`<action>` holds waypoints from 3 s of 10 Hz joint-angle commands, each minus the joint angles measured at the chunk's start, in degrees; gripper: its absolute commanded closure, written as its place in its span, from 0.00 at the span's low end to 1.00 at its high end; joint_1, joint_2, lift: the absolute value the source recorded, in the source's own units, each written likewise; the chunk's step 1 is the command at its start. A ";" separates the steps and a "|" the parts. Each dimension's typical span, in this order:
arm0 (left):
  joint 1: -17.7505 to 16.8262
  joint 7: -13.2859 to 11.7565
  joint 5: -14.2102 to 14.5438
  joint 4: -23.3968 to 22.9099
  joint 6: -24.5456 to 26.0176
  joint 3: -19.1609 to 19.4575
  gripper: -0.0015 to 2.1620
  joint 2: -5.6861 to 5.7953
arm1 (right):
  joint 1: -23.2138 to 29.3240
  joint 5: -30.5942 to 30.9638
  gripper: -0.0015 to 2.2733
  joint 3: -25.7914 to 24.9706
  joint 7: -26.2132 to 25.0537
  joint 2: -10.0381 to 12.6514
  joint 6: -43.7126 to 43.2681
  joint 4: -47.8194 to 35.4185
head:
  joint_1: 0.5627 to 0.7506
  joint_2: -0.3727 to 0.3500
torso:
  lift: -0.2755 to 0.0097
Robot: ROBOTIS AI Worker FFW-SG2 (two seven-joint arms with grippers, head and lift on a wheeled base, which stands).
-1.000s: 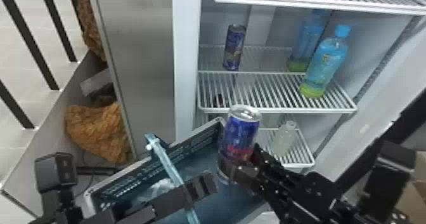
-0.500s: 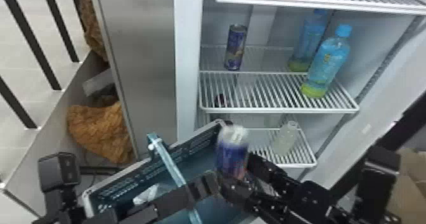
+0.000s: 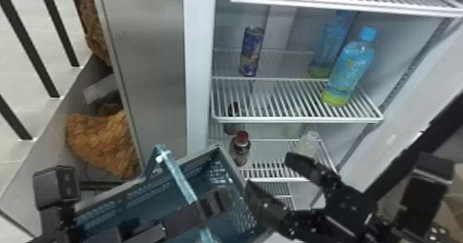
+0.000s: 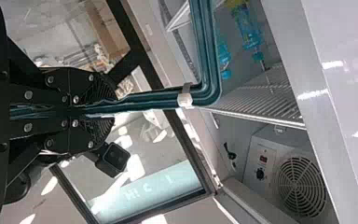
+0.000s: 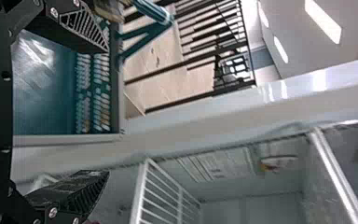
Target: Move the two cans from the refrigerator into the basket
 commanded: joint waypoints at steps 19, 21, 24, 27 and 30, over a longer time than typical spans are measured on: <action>0.14 0.00 0.11 0.00 0.14 -0.25 0.56 -0.15 | -20.66 8.68 0.05 -4.53 -8.60 3.68 -17.55 22.63 | 0.70 0.06 | 0.84; 0.14 0.00 0.11 0.00 0.14 -0.37 0.56 -0.15 | -24.04 8.91 0.05 -2.70 -9.13 3.33 -18.39 25.73 | 0.70 0.08 | 0.84; 0.14 0.00 0.11 0.14 0.14 -0.48 0.56 -0.15 | -29.24 9.48 0.05 -0.64 -9.92 3.15 -19.38 31.63 | 0.70 0.11 | 0.84; 0.00 0.00 0.11 0.28 0.14 -0.59 0.56 -0.06 | -34.58 9.60 0.05 1.30 -10.44 2.71 -20.64 38.67 | 0.70 0.13 | 0.84; -0.28 0.00 0.23 0.56 0.14 -0.94 0.56 0.03 | -40.07 10.74 0.05 4.39 -11.32 2.71 -22.33 44.57 | 0.70 0.17 | 0.84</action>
